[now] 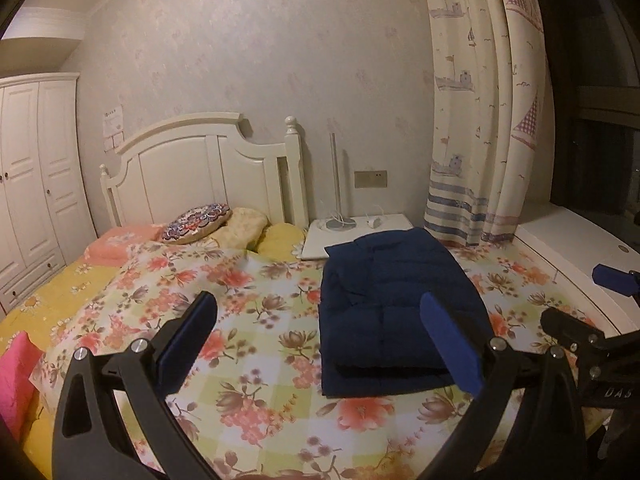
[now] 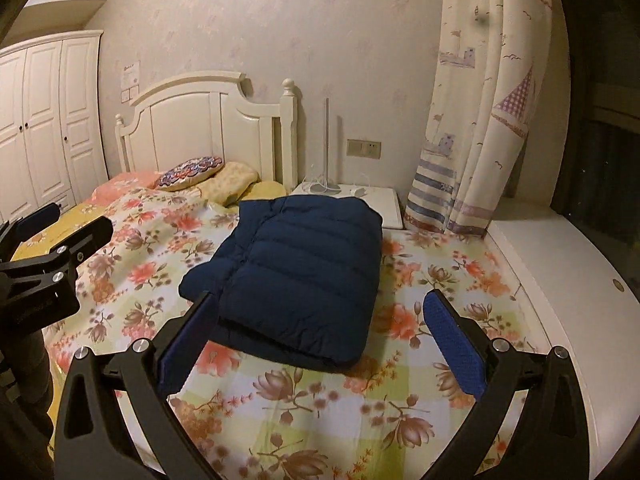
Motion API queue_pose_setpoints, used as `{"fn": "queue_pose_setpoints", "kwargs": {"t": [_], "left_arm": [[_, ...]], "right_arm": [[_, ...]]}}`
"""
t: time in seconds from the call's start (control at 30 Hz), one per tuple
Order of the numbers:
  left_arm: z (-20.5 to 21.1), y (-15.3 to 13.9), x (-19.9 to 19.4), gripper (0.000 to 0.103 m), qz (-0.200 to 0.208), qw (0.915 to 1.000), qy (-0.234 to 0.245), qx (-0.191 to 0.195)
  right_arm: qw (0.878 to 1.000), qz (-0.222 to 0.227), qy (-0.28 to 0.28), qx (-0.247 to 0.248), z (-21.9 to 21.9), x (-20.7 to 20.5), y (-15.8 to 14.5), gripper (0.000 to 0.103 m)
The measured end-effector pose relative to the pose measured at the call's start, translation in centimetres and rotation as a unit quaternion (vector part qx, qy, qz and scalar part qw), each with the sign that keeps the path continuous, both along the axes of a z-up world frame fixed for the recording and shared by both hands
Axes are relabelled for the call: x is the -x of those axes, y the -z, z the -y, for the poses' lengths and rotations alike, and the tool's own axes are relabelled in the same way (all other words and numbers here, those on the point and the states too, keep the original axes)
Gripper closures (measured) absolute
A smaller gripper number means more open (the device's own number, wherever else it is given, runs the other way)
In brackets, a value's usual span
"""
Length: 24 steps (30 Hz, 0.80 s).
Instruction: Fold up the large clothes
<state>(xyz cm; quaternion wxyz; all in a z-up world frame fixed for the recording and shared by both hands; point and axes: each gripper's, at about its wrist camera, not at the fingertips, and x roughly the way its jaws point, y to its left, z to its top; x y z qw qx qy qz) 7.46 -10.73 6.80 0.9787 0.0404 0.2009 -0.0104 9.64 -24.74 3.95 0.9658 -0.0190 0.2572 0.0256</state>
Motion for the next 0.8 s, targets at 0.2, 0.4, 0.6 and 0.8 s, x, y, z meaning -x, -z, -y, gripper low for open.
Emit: {"fn": "queue_pose_setpoints", "kwargs": {"t": [0.2,0.4,0.6,0.8], "left_arm": [[-0.2,0.4,0.1,0.002,-0.005,1.0000,0.000,0.003],[-0.3,0.5,0.0,0.002,-0.009,0.9999,-0.002,0.005],[-0.3,0.7,0.0,0.002,-0.013,0.9999,-0.002,0.005],[-0.3,0.7,0.0,0.002,-0.014,0.9999,-0.001,0.005]], "right_arm": [[1.000,-0.004,-0.003,0.006,-0.7,0.0,0.2,0.005],[1.000,-0.007,-0.006,0.009,-1.1,0.0,0.3,0.005],[1.000,-0.010,-0.008,0.008,-1.1,-0.2,0.4,0.005],[1.000,-0.009,-0.007,0.008,-1.1,-0.2,0.4,0.005]]}}
